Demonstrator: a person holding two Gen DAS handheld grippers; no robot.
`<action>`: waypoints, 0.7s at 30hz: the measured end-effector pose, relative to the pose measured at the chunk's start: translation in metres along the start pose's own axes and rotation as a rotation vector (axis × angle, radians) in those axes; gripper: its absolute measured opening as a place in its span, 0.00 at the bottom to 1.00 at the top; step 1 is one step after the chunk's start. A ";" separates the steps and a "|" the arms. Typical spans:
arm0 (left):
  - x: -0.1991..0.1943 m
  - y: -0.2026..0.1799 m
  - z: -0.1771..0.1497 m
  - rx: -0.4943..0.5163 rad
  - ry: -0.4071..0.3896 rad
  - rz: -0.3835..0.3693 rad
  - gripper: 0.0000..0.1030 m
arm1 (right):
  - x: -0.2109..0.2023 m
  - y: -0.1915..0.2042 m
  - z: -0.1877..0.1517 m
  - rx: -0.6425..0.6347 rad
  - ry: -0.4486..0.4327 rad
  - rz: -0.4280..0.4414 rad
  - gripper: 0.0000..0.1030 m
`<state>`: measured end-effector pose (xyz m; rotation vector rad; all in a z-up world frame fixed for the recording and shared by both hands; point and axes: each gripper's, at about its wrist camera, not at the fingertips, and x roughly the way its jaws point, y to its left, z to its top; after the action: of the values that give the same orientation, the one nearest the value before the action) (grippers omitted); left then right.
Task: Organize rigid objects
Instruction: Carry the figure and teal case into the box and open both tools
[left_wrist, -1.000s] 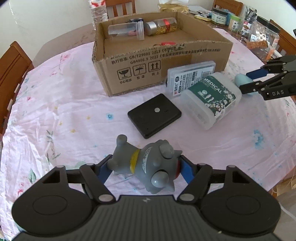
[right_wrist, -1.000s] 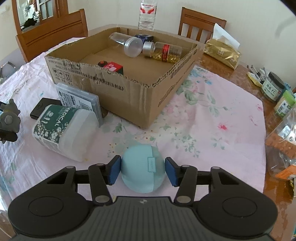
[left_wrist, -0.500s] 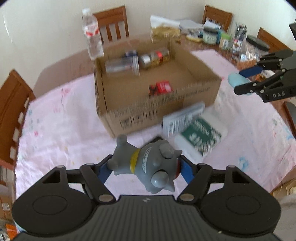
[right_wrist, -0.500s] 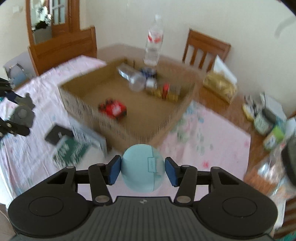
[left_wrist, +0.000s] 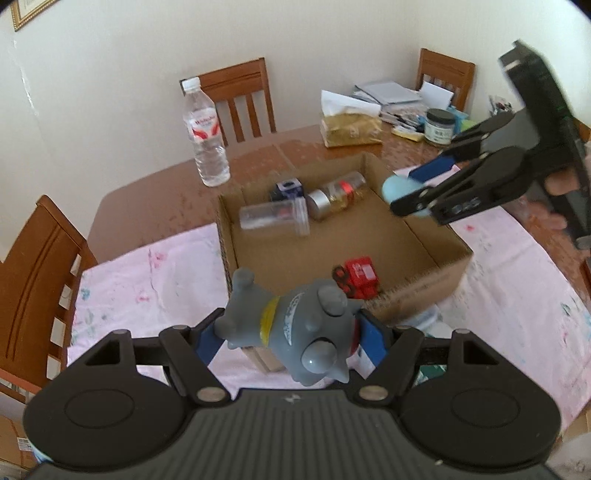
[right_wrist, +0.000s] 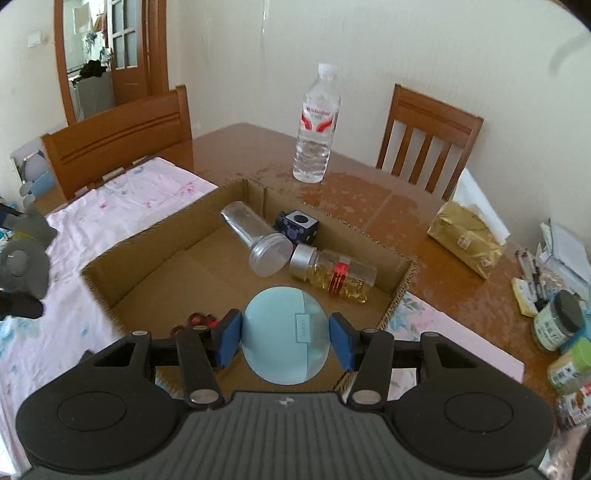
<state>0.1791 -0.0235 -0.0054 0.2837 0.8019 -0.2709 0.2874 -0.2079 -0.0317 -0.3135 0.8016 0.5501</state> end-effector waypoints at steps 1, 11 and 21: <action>0.002 0.001 0.003 -0.005 -0.001 0.006 0.72 | 0.008 -0.001 0.003 -0.003 0.008 0.001 0.55; 0.022 0.007 0.022 -0.003 0.000 0.020 0.72 | 0.043 -0.008 0.018 0.017 0.003 -0.078 0.90; 0.060 0.015 0.049 -0.026 -0.001 -0.008 0.72 | -0.010 -0.003 0.014 0.149 -0.021 -0.123 1.00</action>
<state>0.2568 -0.0344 -0.0144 0.2559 0.8054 -0.2680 0.2914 -0.2071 -0.0150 -0.2173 0.7926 0.3760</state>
